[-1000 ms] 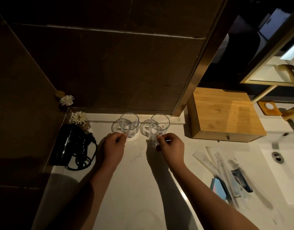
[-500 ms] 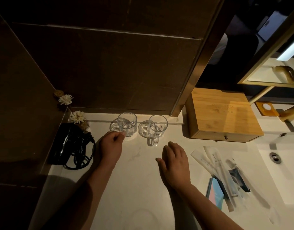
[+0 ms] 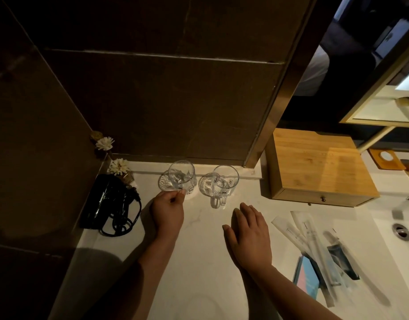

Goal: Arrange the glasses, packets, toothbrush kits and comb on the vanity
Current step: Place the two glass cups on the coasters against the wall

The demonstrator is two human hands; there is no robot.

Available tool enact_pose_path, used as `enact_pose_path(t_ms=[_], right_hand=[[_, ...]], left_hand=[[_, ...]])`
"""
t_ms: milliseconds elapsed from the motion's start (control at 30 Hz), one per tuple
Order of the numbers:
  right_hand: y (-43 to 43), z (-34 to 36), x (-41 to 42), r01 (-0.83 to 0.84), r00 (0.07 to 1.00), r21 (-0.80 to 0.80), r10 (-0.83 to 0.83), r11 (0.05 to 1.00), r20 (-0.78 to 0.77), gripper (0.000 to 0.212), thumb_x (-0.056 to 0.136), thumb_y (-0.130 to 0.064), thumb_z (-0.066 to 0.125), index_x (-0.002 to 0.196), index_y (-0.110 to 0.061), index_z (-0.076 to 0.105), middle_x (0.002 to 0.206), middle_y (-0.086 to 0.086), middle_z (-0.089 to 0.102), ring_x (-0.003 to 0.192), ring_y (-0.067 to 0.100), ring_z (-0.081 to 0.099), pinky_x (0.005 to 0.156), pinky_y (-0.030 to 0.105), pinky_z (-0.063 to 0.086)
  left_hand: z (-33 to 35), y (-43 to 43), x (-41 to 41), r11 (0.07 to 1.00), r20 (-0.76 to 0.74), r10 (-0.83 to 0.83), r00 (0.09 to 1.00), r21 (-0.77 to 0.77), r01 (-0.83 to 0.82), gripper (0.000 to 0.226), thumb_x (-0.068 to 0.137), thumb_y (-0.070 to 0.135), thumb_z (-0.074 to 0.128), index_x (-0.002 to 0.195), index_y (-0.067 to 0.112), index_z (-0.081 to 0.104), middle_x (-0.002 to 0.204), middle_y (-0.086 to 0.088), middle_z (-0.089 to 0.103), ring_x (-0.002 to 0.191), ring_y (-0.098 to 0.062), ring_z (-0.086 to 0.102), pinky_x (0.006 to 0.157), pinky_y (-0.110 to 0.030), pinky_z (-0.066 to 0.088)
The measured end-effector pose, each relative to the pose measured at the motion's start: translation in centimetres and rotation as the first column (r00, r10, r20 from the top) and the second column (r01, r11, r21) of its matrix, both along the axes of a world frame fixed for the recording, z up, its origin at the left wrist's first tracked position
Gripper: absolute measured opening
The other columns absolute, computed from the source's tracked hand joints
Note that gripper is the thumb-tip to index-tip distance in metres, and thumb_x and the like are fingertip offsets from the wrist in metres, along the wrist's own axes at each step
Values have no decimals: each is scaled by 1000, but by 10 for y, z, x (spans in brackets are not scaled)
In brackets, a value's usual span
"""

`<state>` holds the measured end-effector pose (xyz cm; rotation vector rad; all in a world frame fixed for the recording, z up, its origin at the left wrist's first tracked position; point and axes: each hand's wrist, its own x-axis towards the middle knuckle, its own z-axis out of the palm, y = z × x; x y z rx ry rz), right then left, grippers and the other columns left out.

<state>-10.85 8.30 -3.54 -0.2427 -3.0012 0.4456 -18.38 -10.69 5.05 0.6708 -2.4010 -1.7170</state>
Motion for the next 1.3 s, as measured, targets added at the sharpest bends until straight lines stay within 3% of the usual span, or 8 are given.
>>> enact_pose_path(t_ms=[200,433,833,1033,1200,1300], right_hand=[[0,2,1,2,1000,-8,-2,1000,-2,62,94,-62,33,140,-23,47,153,-1,42,144,23,29,117,42,26],[0,1,1,0,1000,-4,0,1000,-12,60,94,-62,35,139,-24,48,153,0,43,143,23,30,116,41,25],[0,-1,0,9,1000,-6,-9,1000,-20,59,94,-62,36,138,-24,48,152,-1,43,143,23,30,115,42,29],[0,0,0,5,1000,-5,-5,1000,-19,60,94,-62,35,139,-24,47,153,-2,42,144,22,28,116,42,28],[0,0,1,5,1000,-12,-5,1000,-12,61,94,-63,34,140,-25,46,154,-2,41,144,22,28,116,40,25],[0,7,-1,7,1000,-62,-8,998,-18,58,92,-61,40,135,-23,53,150,-1,45,139,24,36,112,42,34]], left_hand=[[1,8,0,998,-27,36,999,-50,-37,21,92,14,71,88,-5,79,92,-17,76,77,-15,60,59,6,35],[-2,12,2,1000,-11,29,1000,1,-29,22,91,17,73,92,-4,79,95,-17,76,79,-15,59,60,6,37],[-1,11,4,998,21,-30,999,53,29,25,93,20,71,97,-4,77,97,-17,76,64,6,50,55,7,36],[0,7,3,998,34,-36,999,58,34,25,93,20,70,95,-4,77,95,-17,75,67,-9,55,55,6,36],[0,4,2,998,36,-47,998,48,45,26,94,22,69,95,-3,76,94,-16,75,70,-13,56,55,5,37],[0,3,3,998,37,-62,997,20,61,26,94,21,69,93,-3,76,92,-16,75,64,-7,53,54,4,37]])
